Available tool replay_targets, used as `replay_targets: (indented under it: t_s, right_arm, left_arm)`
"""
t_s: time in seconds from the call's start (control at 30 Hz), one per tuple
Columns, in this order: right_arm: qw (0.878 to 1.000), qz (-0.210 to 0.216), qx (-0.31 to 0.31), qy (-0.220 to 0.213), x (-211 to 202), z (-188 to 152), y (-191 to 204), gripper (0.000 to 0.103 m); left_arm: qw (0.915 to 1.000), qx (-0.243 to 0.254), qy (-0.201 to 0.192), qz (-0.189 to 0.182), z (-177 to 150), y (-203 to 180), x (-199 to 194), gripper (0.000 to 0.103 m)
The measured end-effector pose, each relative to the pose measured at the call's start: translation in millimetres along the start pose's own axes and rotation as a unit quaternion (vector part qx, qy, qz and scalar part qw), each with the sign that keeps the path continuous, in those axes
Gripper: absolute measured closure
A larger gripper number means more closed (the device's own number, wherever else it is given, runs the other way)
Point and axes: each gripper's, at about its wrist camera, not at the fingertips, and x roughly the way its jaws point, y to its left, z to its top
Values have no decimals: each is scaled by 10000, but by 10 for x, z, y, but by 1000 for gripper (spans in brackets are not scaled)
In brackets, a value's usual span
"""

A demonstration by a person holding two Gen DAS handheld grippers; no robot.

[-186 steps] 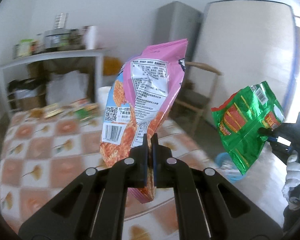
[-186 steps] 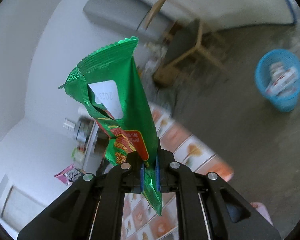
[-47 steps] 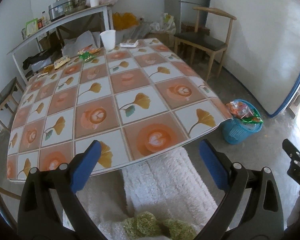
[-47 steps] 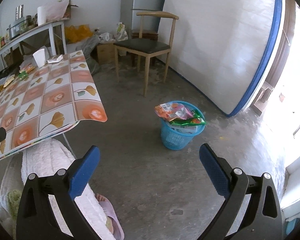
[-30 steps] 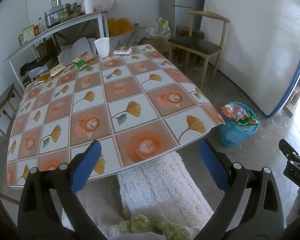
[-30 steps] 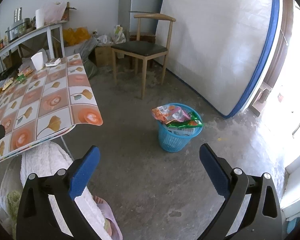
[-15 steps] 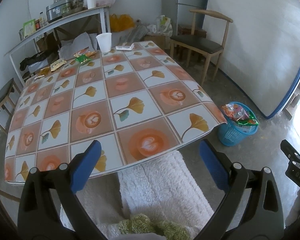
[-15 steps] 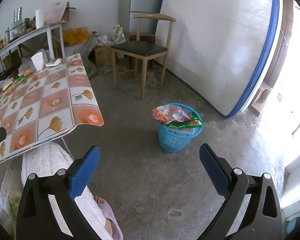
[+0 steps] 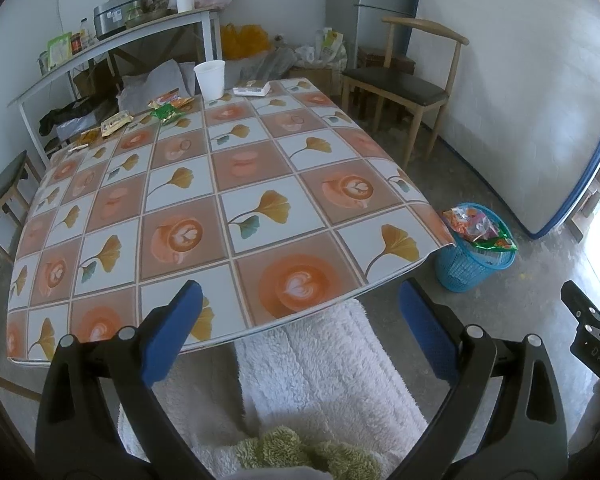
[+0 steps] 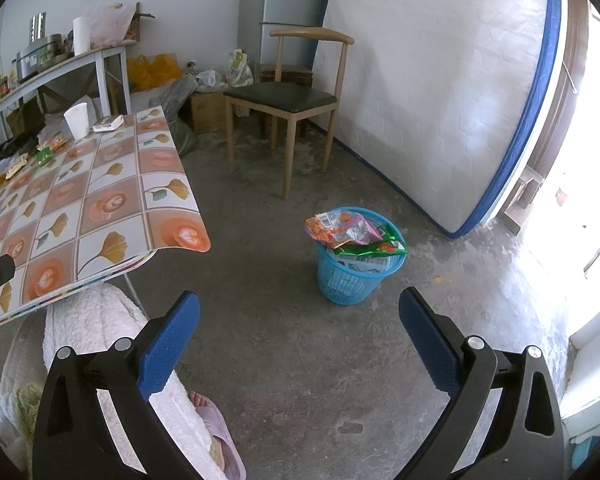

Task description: Collect trash

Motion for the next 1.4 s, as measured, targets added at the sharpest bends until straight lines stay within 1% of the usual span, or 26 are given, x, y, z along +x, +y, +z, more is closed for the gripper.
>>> replay_targets:
  t_s: [1.4]
  right_arm:
    - [10000, 54, 6, -13, -13, 1, 12, 6]
  left_arm:
    - [10000, -18, 31, -5, -18, 19, 12, 8]
